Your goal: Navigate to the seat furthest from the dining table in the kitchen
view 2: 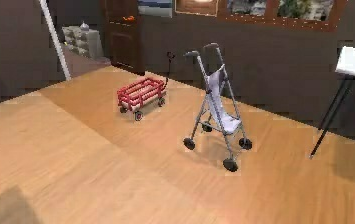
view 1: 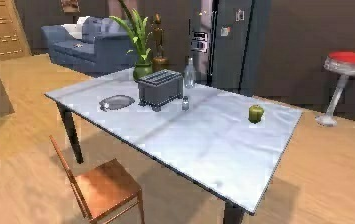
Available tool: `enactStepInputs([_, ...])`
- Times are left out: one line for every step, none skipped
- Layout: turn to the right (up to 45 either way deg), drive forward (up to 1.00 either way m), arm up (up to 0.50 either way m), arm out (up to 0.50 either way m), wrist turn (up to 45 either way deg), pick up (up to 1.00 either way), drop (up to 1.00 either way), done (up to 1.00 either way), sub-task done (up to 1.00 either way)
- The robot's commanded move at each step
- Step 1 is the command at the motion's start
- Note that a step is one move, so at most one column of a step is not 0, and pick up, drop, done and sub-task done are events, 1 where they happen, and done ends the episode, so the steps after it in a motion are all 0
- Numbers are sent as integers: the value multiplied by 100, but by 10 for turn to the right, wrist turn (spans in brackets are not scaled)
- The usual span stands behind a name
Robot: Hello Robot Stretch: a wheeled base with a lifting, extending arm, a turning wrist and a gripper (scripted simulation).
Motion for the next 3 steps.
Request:
enactStepInputs([450, 0, 0, 0, 0, 0, 0, 0, 0])
enactStepInputs([450, 0, 0, 0, 0, 0, 0, 0, 0])
enactStepInputs([90, 0, 0, 0, 0, 0, 0, 0, 0])
